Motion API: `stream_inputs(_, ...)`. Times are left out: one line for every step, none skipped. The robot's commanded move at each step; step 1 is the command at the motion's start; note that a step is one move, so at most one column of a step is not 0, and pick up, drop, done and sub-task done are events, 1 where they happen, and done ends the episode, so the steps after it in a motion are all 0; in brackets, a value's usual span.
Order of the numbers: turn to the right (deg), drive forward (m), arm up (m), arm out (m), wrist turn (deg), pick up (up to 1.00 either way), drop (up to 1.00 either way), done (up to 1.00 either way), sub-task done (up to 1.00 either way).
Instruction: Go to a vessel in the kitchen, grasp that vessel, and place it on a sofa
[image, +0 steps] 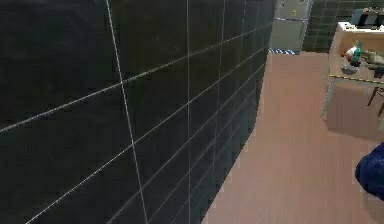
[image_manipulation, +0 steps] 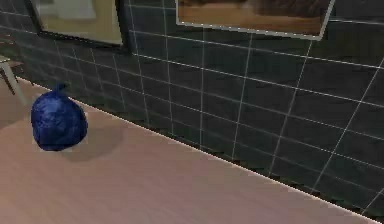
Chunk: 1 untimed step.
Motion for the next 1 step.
stream_inputs(30.0,0.0,0.0,0.0,0.0,0.0,0.0,0.0,0.0)
